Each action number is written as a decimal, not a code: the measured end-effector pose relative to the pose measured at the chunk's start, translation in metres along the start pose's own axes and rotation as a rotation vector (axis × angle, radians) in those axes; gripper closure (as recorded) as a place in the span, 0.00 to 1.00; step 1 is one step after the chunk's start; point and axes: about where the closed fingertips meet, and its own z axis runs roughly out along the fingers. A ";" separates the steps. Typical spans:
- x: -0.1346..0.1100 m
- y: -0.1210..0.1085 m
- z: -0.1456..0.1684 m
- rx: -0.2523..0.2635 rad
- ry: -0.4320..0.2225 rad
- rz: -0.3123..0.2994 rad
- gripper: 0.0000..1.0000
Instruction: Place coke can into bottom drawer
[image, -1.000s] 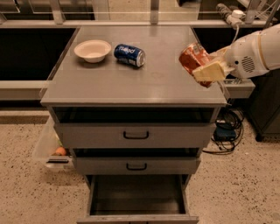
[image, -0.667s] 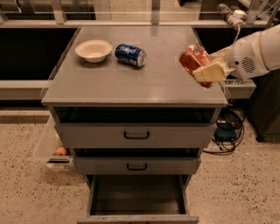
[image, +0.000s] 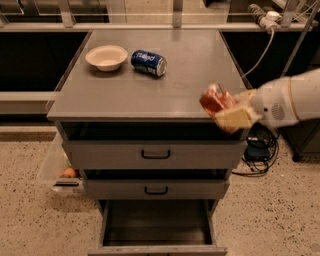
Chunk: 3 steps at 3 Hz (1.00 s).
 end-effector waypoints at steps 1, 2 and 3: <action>0.088 0.028 0.020 -0.065 0.074 0.171 1.00; 0.115 0.039 0.026 -0.073 0.122 0.189 1.00; 0.118 0.041 0.026 -0.072 0.130 0.189 1.00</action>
Offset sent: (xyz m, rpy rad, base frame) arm -0.0753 -0.0239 -0.1189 -0.0353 0.2494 -0.0584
